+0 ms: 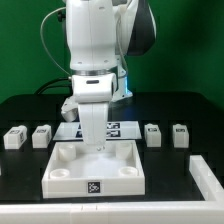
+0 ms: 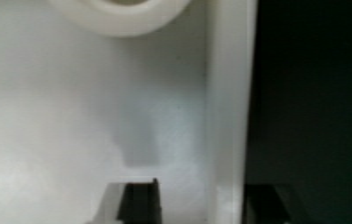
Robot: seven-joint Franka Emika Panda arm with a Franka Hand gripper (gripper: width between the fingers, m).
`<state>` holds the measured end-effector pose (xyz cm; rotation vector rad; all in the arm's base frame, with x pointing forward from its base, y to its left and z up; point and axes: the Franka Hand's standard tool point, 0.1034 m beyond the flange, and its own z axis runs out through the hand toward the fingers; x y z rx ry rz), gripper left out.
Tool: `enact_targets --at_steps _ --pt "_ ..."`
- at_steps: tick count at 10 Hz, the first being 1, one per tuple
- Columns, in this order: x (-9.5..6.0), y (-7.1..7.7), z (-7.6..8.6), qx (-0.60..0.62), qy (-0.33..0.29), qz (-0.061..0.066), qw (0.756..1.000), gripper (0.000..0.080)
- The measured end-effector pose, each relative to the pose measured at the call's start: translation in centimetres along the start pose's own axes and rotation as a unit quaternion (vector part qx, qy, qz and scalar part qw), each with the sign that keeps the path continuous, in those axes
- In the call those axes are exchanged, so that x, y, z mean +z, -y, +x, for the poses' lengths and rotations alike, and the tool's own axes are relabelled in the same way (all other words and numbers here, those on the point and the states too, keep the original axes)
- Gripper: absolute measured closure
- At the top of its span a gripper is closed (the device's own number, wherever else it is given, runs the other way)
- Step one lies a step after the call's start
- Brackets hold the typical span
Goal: Assemble one leg
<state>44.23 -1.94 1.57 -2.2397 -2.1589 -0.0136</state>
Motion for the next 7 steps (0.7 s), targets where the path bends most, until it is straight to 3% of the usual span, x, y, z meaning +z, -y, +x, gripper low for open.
enact_targets --at_steps 7 --pt "-0.03 -0.06 0.07 0.000 0.000 -0.001 1.000 0.0744"
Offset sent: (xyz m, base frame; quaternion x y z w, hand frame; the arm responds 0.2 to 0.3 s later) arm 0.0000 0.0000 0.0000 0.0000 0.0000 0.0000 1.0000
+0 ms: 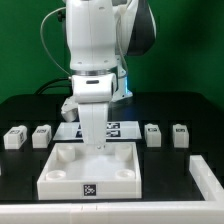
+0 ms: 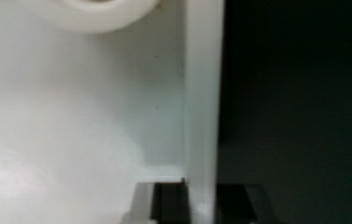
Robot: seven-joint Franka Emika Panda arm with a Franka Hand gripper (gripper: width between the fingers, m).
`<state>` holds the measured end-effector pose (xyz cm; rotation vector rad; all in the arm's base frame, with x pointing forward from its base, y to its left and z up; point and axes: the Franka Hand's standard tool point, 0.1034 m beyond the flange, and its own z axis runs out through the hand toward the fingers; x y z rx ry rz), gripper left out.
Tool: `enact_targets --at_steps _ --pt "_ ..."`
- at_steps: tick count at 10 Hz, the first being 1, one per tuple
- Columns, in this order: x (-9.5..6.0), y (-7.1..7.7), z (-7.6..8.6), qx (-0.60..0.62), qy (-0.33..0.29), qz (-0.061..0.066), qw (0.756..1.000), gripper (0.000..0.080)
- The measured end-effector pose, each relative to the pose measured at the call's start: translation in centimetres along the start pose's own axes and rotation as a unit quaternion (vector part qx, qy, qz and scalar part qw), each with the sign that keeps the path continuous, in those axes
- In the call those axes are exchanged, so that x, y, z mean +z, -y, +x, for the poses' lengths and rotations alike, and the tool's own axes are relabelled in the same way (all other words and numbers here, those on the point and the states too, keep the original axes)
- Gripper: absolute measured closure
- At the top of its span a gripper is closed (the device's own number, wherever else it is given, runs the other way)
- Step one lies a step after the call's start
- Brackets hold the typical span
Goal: Assemble one leg
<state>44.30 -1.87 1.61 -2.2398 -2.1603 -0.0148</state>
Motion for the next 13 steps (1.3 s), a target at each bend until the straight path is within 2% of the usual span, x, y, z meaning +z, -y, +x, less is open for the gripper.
enact_targets --at_steps 1,2,3,5,6,8,12,13 --pt "-0.4 -0.9 1.3 -0.021 0.001 -0.008 1.000 0.0742" --pt "-0.6 -2.1 3.7 -0.018 -0.005 -0.010 1.000 0.0742" --pt "-0.7 -3.2 5.1 -0.015 -0.009 -0.013 1.000 0.0742" --pt "-0.9 -5.6 9.6 0.008 -0.020 -0.019 1.000 0.0742" --pt "-0.4 -5.5 9.6 0.011 -0.017 -0.006 1.000 0.0742" --pt "0.1 -5.5 9.5 0.017 -0.014 0.008 1.000 0.0742" --pt "0.1 -5.6 9.5 0.011 -0.015 0.005 1.000 0.0742" --pt "0.2 -5.6 9.5 0.011 -0.015 0.005 1.000 0.0630"
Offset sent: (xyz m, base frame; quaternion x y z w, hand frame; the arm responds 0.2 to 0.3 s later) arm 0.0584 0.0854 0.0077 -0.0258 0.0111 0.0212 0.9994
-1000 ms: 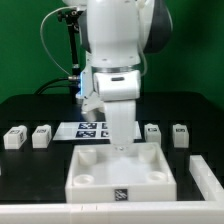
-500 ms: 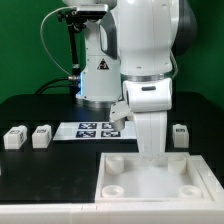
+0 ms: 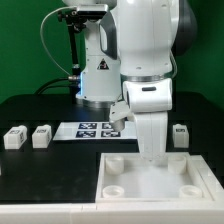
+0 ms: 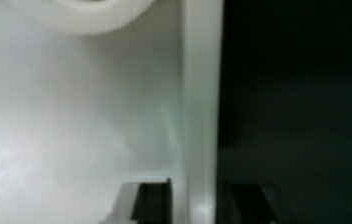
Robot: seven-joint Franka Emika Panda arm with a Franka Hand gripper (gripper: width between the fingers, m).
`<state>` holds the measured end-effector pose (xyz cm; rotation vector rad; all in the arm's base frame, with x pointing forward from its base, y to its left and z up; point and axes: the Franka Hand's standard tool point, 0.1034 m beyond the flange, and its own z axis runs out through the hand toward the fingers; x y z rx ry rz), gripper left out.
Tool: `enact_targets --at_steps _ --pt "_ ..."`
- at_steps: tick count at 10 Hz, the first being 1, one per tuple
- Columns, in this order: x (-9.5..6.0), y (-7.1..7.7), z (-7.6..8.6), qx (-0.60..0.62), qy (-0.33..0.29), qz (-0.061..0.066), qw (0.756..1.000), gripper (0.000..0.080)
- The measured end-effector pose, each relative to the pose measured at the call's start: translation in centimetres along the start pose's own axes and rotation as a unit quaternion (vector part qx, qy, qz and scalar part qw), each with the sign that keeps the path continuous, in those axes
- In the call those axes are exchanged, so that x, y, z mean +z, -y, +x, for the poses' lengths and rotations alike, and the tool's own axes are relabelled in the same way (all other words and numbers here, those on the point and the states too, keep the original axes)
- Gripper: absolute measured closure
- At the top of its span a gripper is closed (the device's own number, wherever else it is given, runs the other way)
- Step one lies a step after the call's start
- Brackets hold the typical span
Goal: Assemble one leg
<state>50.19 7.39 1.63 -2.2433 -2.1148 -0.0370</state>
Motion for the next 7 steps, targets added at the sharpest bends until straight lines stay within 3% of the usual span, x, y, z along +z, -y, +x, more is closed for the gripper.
enact_targets --at_steps 2,3,4,7 --pt "0.00 0.00 -0.03 0.000 0.000 0.000 1.000 0.0356" --pt "0.00 -0.01 -0.03 0.000 0.000 0.000 1.000 0.0356" --pt "0.00 -0.01 -0.05 0.000 0.000 0.000 1.000 0.0203" --pt "0.00 -0.01 -0.07 0.001 0.000 0.000 1.000 0.0154"
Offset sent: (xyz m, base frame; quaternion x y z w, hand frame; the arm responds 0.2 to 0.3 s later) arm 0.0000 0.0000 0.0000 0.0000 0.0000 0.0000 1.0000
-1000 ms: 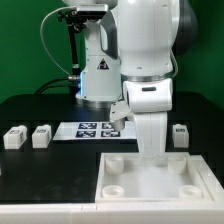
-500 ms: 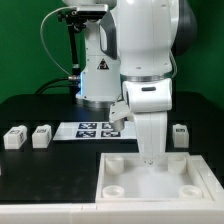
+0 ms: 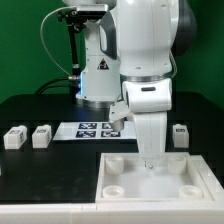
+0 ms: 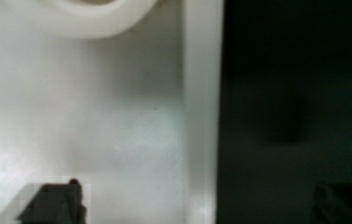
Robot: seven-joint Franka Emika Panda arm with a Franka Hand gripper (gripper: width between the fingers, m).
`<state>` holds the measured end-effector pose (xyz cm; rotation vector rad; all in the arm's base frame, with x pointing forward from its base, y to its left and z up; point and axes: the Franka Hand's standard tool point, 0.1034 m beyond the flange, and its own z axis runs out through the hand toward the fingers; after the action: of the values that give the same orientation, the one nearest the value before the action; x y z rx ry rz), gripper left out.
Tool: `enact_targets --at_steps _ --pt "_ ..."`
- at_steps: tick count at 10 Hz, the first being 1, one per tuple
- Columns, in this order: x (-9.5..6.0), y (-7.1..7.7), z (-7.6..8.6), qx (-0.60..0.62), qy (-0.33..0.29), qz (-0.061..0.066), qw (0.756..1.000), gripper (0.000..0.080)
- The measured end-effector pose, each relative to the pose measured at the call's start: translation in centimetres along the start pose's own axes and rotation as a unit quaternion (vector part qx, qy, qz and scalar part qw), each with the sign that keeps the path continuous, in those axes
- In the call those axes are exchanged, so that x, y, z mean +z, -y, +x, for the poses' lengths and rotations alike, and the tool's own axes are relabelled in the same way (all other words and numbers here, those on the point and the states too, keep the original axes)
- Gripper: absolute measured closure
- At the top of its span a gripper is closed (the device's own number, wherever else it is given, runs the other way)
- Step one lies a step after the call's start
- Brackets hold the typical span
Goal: Assemble one leg
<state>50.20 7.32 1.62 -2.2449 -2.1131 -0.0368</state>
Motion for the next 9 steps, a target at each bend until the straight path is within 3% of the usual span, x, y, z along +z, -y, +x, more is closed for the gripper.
enact_targets --at_steps 2,3,5,7,8,9 --pt "-0.1 0.0 0.0 0.001 0.000 -0.001 1.000 0.0151" --pt "-1.0 0.5 0.2 0.024 0.002 -0.007 1.000 0.0151" --pt "-2.6 3.1 1.7 0.086 0.005 -0.015 0.996 0.0151" --pt "-3.2 4.6 3.8 0.222 0.012 -0.006 0.975 0.0151" --pt "-3.1 4.8 4.2 0.287 0.012 -0.007 0.958 0.0151" --pt "-2.9 4.6 3.5 0.317 0.009 -0.007 0.948 0.0151"
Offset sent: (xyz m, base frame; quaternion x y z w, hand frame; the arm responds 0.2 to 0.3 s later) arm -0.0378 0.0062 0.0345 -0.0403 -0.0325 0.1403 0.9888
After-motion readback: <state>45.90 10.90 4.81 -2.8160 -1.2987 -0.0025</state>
